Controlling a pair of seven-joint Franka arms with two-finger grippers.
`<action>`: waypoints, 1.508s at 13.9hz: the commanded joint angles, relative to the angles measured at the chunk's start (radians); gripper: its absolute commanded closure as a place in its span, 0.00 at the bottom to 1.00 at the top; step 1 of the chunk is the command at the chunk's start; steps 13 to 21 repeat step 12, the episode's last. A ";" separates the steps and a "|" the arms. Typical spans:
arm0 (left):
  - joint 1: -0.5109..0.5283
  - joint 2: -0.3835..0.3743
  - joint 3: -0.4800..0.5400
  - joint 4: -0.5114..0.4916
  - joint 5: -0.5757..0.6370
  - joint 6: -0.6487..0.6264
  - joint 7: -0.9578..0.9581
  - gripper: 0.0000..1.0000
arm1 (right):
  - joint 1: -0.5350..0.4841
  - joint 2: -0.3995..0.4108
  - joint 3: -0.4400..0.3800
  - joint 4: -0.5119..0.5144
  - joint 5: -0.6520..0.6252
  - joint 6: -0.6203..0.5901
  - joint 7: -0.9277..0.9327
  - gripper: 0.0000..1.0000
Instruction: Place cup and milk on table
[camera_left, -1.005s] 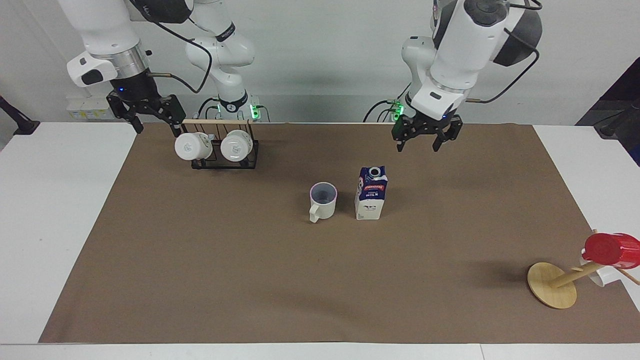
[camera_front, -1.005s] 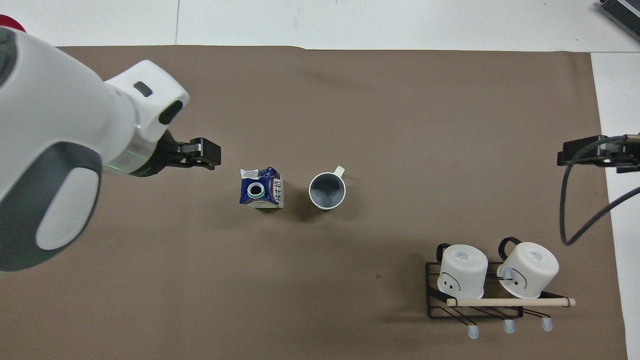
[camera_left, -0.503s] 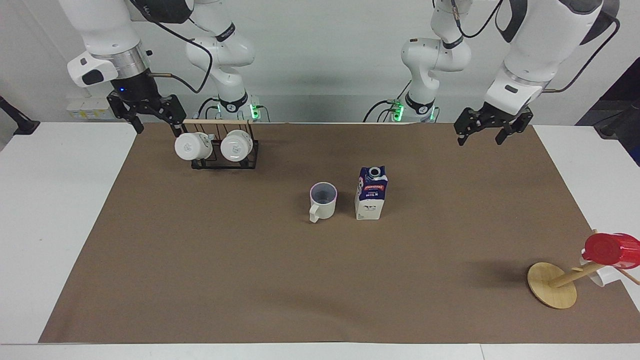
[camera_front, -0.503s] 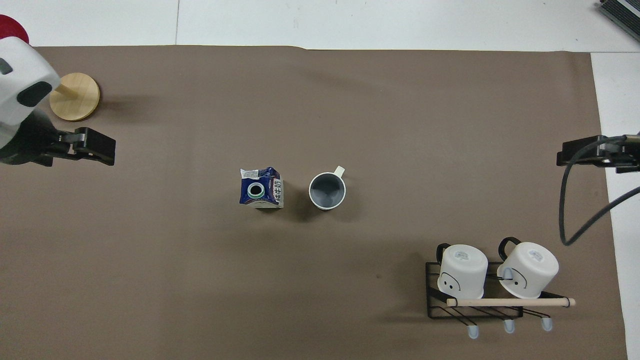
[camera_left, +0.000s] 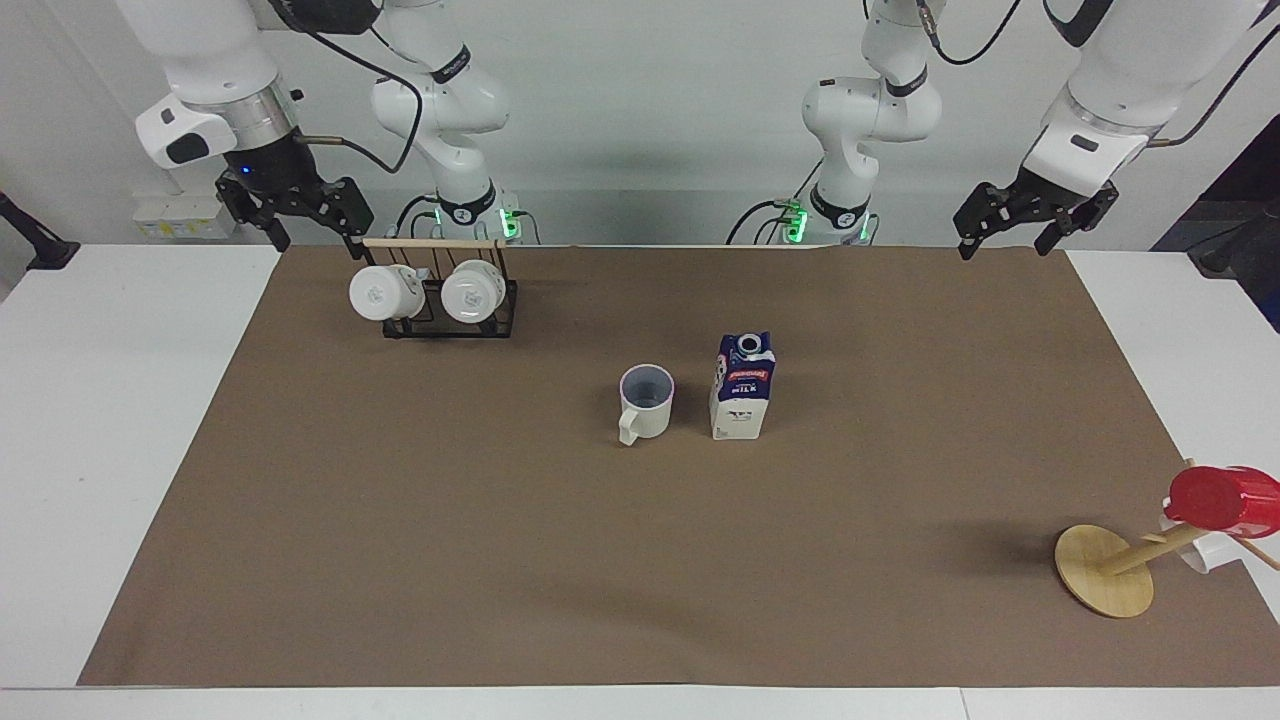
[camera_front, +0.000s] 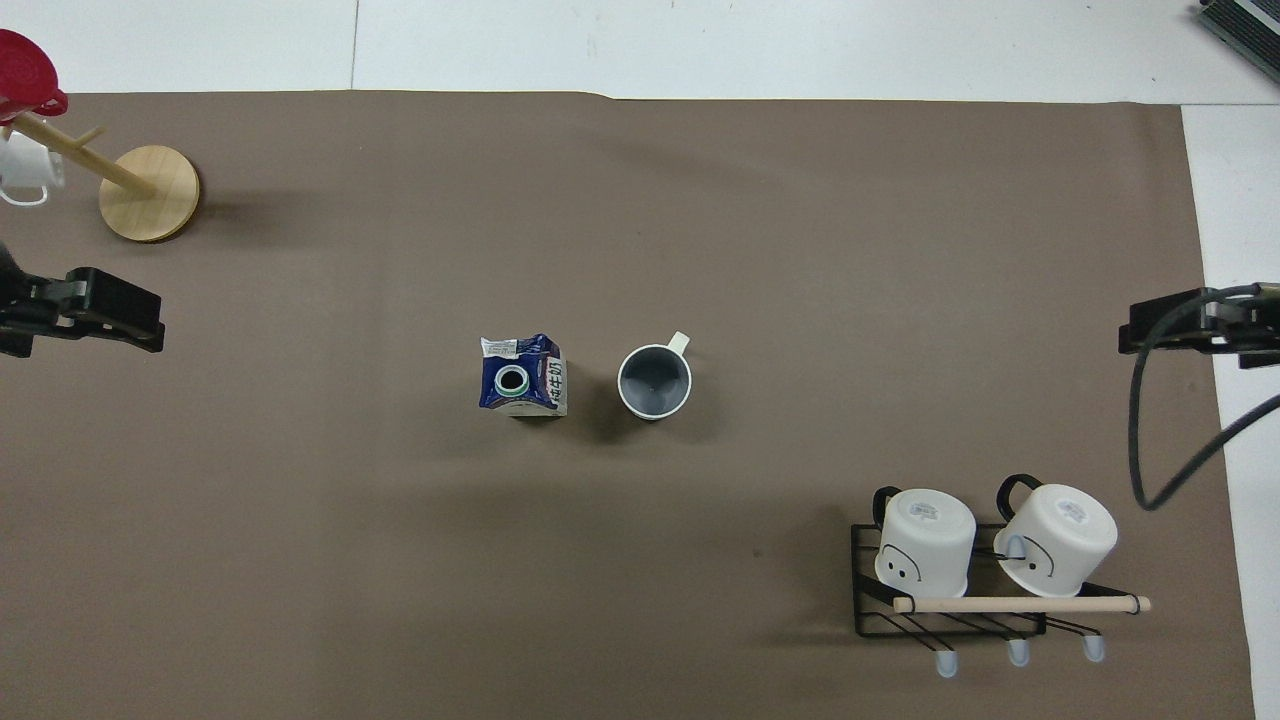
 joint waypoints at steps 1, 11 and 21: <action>0.042 -0.020 -0.005 0.011 -0.012 -0.015 0.030 0.00 | -0.019 -0.011 -0.002 0.032 0.007 -0.037 -0.046 0.00; 0.051 -0.021 -0.005 0.011 -0.012 0.006 0.013 0.00 | -0.017 -0.016 0.001 0.015 0.007 -0.004 -0.043 0.00; 0.051 -0.023 -0.005 0.011 -0.012 0.006 0.013 0.00 | -0.017 -0.016 0.001 0.015 0.007 -0.001 -0.041 0.00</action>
